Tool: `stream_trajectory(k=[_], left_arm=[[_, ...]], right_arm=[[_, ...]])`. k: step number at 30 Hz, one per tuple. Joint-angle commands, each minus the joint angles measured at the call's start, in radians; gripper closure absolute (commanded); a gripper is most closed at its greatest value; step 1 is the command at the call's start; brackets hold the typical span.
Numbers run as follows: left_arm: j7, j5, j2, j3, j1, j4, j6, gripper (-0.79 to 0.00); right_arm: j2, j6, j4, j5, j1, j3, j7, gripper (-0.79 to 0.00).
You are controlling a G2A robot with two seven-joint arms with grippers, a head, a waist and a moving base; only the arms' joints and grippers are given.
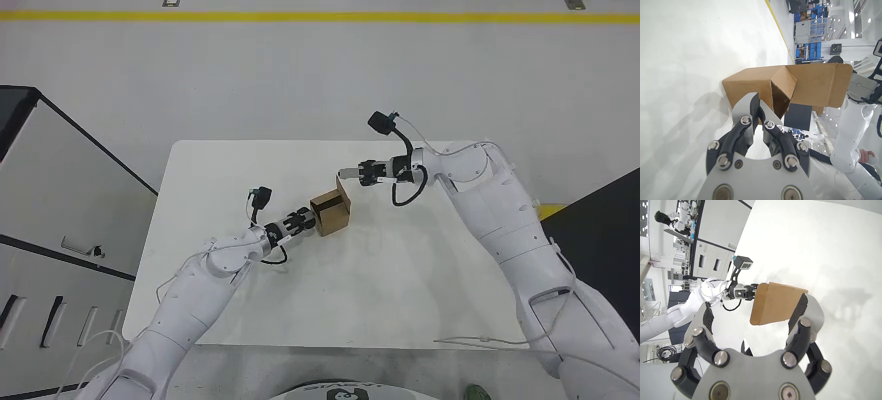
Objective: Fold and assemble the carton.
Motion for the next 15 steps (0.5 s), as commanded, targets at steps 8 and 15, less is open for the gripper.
stream_trajectory(k=[8,15], left_arm=[[0.016,0.021,-0.002,0.003,0.007,-0.01,0.049,0.0],[0.033,0.024,-0.012,0.019,-0.009,0.012,0.07,0.0]], right_arm=[[0.0,0.0,0.0,0.0,0.0,0.0,0.0,-0.785],[0.0,0.0,0.0,0.0,0.0,0.0,0.0,-0.785]])
